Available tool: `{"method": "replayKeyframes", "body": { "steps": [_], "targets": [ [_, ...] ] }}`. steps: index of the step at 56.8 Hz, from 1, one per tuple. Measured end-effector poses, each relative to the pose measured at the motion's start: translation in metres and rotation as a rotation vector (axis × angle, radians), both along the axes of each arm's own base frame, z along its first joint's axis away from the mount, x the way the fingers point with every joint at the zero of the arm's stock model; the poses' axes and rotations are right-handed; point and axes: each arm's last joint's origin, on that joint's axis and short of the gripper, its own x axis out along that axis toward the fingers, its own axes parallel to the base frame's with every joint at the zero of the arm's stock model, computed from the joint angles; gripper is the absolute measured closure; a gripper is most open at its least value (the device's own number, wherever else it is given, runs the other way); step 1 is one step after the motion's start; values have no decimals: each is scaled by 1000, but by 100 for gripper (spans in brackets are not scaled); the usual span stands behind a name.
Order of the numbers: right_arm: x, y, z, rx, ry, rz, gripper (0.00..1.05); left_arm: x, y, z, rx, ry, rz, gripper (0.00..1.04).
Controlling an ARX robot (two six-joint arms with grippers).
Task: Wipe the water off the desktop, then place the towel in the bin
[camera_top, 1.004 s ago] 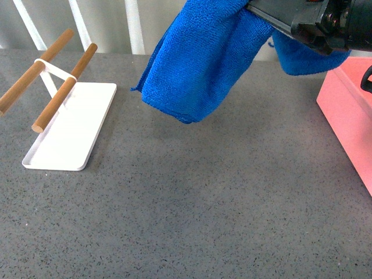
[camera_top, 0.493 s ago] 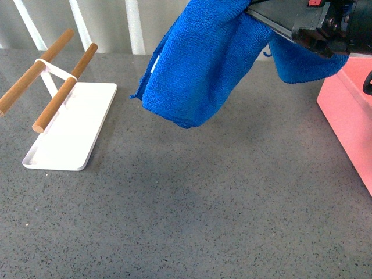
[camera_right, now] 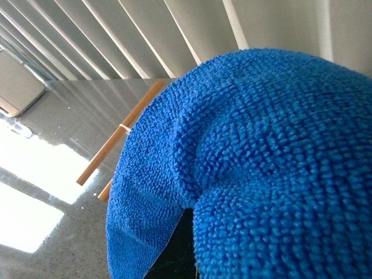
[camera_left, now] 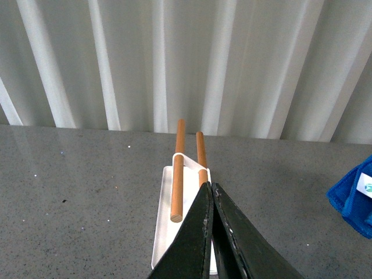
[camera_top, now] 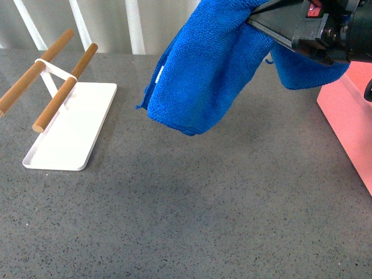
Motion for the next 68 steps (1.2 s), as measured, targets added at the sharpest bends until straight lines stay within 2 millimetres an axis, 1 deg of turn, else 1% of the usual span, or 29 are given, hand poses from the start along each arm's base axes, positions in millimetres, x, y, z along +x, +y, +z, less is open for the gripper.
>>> {"method": "replayKeyframes", "body": {
  "steps": [27,43,47,51,60,61,64,68],
  "targets": [
    [-1,0,-2,-18,14,-12,100,-14,0,1,0,-5,0,101],
    [-2,0,-2,-25,22,-11,100,-19,0,1,0,-5,0,101],
    [-3,0,-3,-29,23,-10,100,-25,0,-4,0,29,-1,101],
    [-3,0,-3,-31,23,-11,100,-29,0,-3,0,8,0,101],
    [-3,0,-3,-34,19,-9,100,-30,0,-3,0,2,0,101],
    [-3,0,-4,-35,19,-10,100,-30,0,-3,0,2,0,101],
    [-3,-1,-4,-39,22,-13,100,-30,0,-3,0,2,0,93],
    [-3,-1,-6,-54,38,-28,100,-30,0,-3,0,2,0,79]
  ]
}}
